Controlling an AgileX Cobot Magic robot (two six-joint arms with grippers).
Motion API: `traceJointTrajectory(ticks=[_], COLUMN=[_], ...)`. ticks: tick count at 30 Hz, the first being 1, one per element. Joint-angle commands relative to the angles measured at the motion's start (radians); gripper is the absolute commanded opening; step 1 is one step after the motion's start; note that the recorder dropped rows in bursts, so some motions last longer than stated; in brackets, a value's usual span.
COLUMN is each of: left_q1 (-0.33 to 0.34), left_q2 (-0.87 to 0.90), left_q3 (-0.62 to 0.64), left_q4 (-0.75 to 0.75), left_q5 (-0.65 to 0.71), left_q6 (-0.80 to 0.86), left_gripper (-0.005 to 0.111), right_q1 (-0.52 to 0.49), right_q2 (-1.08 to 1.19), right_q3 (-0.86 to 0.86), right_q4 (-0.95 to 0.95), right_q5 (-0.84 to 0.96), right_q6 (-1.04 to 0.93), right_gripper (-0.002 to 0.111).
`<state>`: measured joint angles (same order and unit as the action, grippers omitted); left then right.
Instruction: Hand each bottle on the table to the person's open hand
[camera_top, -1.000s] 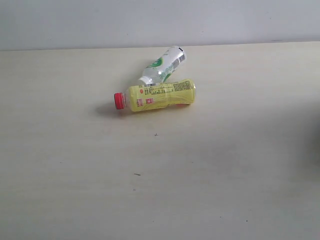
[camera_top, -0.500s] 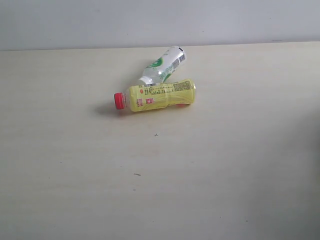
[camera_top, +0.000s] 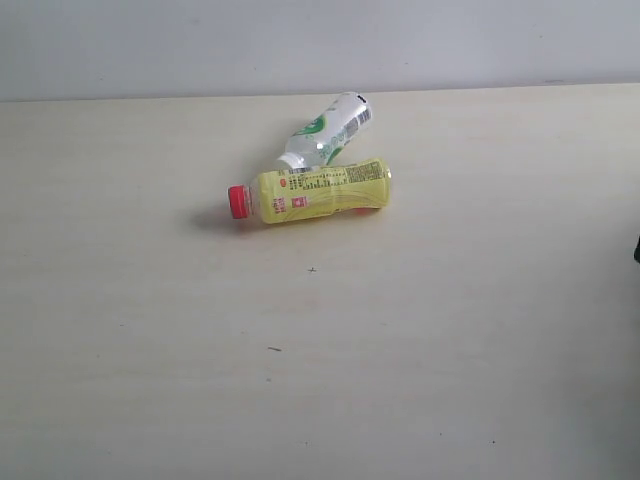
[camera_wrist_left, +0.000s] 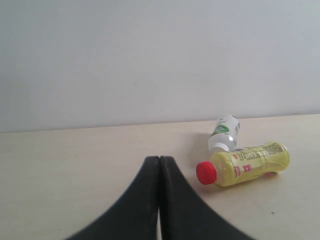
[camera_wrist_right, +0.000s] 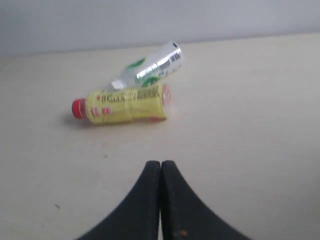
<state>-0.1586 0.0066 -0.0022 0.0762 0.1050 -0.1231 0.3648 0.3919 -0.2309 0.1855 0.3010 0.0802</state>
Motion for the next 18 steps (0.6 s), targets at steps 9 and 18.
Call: traceJointTrajectory(ticks=[9,18], left_q1=[0.002,0.002], left_q2=[-0.007,-0.007], left_q3=[0.002,0.002], left_q4=[-0.006,-0.006], left_q5=[-0.003,-0.003], left_q6=[0.001,0.001], left_gripper=[0.0,0.0], right_q1=[-0.004,-0.004], right_q2=[-0.008,-0.008], right_q3=[0.002,0.004], right_q4=[0.014,0.016], right_q5=[-0.06,-0.063], right_q6=[0.0,-0.006], right_gripper=[0.0,0.0])
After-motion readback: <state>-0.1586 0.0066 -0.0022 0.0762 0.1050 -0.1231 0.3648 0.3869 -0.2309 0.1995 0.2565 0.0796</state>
